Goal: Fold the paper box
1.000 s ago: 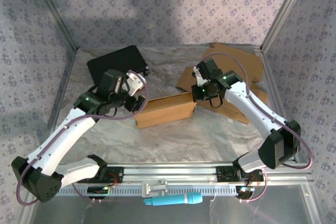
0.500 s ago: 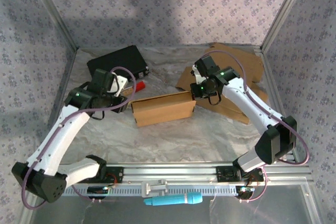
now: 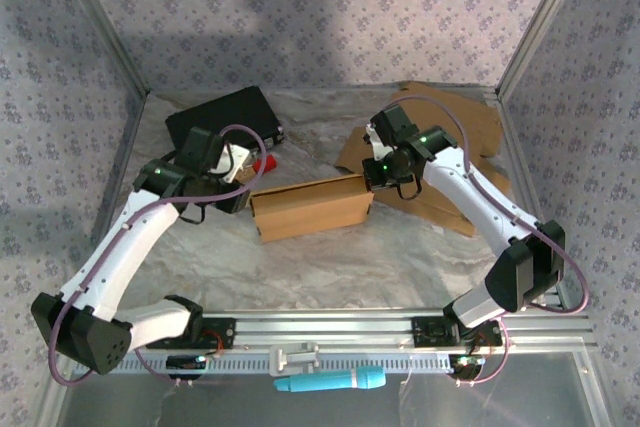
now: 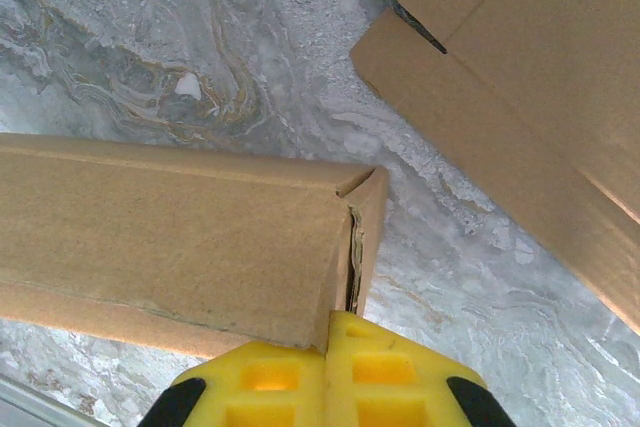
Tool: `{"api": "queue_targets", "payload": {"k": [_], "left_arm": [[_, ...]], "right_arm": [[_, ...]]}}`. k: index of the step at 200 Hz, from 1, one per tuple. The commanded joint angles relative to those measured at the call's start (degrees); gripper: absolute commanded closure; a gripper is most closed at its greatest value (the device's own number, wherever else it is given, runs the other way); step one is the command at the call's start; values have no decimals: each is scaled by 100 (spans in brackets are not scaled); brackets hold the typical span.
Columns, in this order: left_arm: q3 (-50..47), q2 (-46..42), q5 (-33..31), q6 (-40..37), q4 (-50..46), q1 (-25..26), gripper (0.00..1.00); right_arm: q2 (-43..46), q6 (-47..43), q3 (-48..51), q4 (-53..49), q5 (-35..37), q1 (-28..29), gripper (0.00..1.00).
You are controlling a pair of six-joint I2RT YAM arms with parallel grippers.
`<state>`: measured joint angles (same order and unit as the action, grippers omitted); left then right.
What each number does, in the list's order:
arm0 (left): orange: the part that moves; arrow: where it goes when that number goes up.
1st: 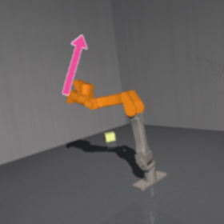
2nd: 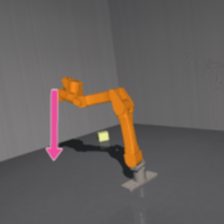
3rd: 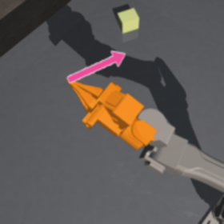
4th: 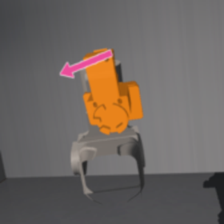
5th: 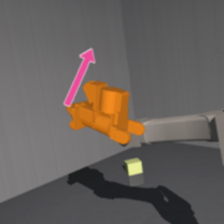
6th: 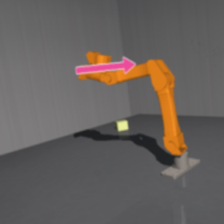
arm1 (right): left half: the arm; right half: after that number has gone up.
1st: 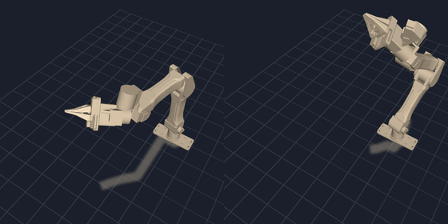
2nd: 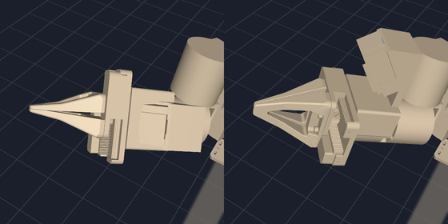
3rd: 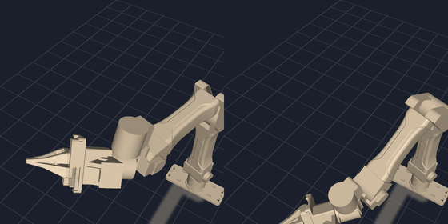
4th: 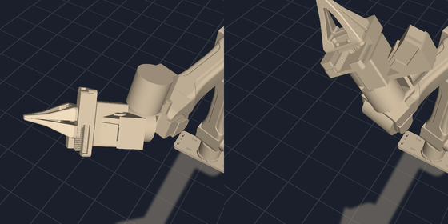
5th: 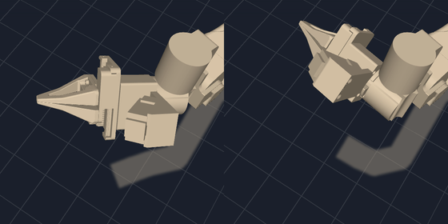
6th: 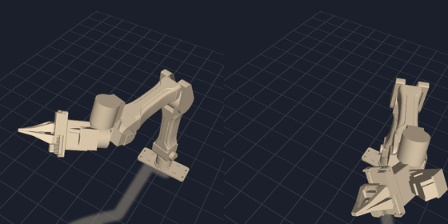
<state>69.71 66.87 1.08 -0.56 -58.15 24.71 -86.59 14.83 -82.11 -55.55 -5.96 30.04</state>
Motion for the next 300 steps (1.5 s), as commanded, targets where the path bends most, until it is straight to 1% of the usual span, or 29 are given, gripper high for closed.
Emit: {"api": "queue_targets", "payload": {"k": [1, 30, 49, 61, 80, 109, 127, 152, 183, 206, 250, 261, 284, 300], "left_arm": [[7, -9, 185, -50, 16, -36, 61], [-10, 28, 186, -65, 32, -41, 65], [-19, 11, 256, -59, 32, -28, 65], [-23, -35, 304, -56, 32, -28, 60], [-54, -170, 342, -43, 43, -28, 57], [-159, -384, 459, -50, 32, -36, 48], [-257, -407, 610, -31, 71, -45, 46], [-340, -288, 564, -48, 144, -63, 46], [-277, -73, 578, -45, 359, -72, 53], [-225, 37, 555, -31, 381, -72, 62], [-178, 43, 525, 9, 351, -77, 81], [-136, 61, 550, 45, 307, -80, 84], [-22, 139, 656, 295, 205, -78, 89], [49, 198, 782, 705, 148, -73, 91]], "right_arm": [[-112, 90, -124, -252, -46, 16, 100], [-112, 90, -121, -243, -33, 19, 100], [-122, 99, -130, -246, -33, 19, 100], [-122, 91, -139, -241, -28, 15, 100], [-133, 99, -139, -254, -31, 4, 100], [-135, 90, -148, -278, -37, 9, 100], [-133, 84, -135, -282, -48, 9, 100], [-131, 81, -130, -290, -63, 1, 100], [-131, 70, -130, -295, -64, -6, 100], [-135, 73, -128, -290, -64, -6, 100], [-135, 73, -121, -258, -66, 14, 100], [-138, 80, -113, -255, -50, 26, 100], [-139, 132, -104, -239, 19, 67, 100], [-135, 196, -95, -219, 74, 116, 100]]}}
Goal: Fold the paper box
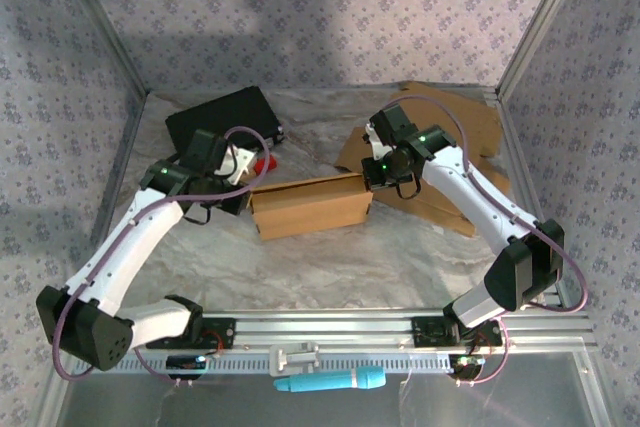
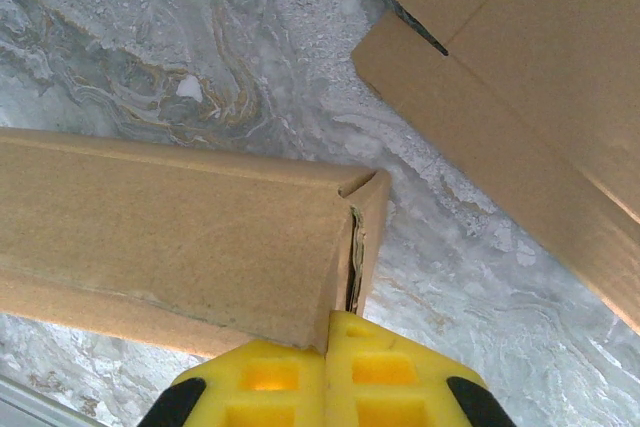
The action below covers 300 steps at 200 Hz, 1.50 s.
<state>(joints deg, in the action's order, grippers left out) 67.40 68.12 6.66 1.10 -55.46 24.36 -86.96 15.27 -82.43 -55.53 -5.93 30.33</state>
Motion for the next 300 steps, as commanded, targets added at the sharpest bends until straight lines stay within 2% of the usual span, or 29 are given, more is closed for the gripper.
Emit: {"api": "queue_targets", "payload": {"k": [1, 48, 89, 171, 300], "left_arm": [[282, 76, 228, 570, -122, -37, 91], [538, 283, 479, 1900, -368, -37, 100], [784, 474, 630, 2500, -659, -37, 100], [1037, 746, 983, 2680, -946, -97, 100], [1817, 1406, 1759, 2506, -1900, -587, 100]], "right_arm": [[-100, 157, -58, -217, 73, 92, 100], [-66, 473, 69, -51, 326, 401, 100], [-69, 571, 92, -17, 445, 483, 100], [-30, 548, 177, -70, 409, 440, 100], [-32, 380, 143, -143, 166, 266, 100]]}}
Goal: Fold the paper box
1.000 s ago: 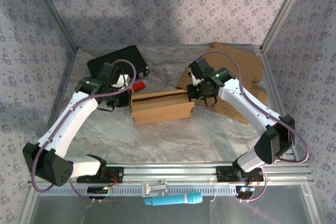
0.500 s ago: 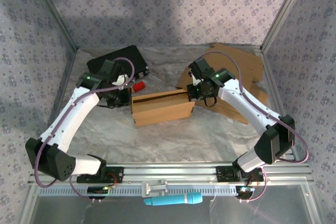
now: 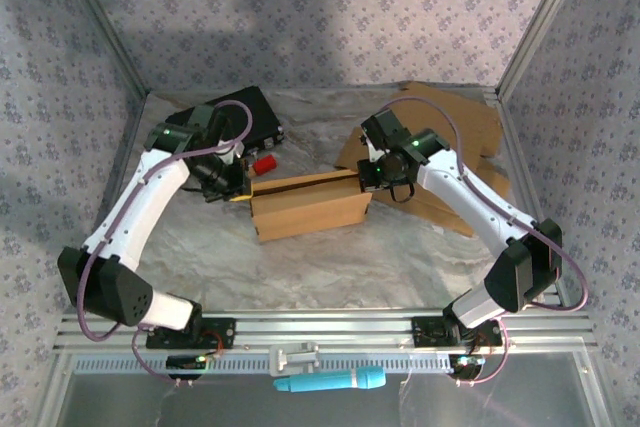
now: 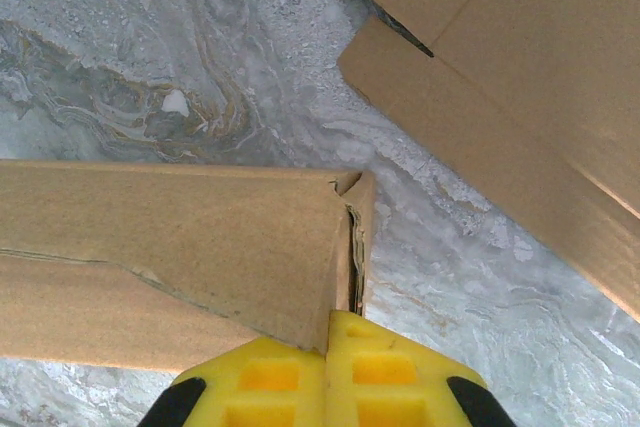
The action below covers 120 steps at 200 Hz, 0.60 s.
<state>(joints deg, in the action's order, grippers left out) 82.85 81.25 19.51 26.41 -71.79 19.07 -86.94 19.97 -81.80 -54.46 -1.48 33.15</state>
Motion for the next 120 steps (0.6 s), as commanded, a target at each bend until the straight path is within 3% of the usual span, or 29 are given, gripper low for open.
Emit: {"api": "queue_targets", "payload": {"k": [1, 120], "left_arm": [[278, 101, 483, -19, -271, -60, 100], [75, 145, 604, 11, -159, -97, 100]], "right_arm": [[-34, -90, 78, -245, -290, -22, 100], [-123, -161, 6, -239, -441, -85, 100]]}}
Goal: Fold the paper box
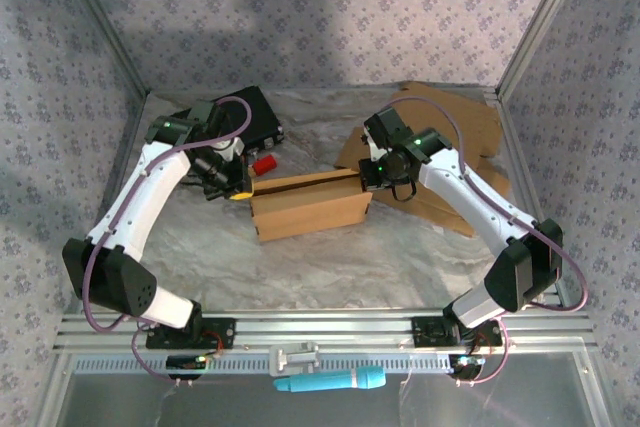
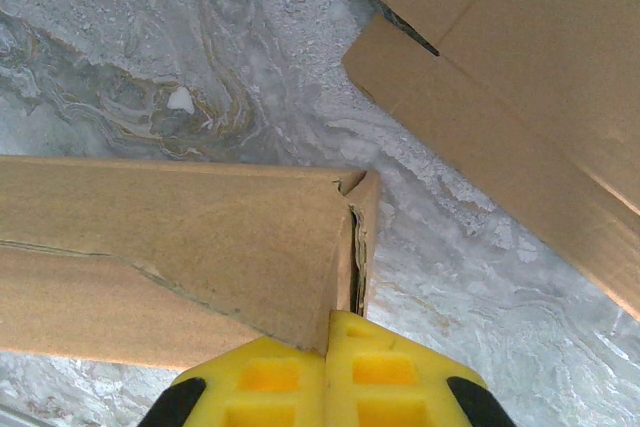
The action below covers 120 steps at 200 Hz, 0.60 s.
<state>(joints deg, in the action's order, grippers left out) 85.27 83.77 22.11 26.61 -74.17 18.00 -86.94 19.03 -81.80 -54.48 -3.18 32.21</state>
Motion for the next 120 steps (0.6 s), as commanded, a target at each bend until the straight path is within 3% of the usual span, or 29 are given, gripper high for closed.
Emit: {"api": "queue_targets", "payload": {"k": [1, 120], "left_arm": [[-177, -115, 350, -8, 92, 11, 100], [-913, -503, 427, -207, 686, -25, 100]], "right_arm": [[-122, -66, 6, -238, -271, 12, 100], [-147, -75, -2, -208, -255, -5, 100]]}}
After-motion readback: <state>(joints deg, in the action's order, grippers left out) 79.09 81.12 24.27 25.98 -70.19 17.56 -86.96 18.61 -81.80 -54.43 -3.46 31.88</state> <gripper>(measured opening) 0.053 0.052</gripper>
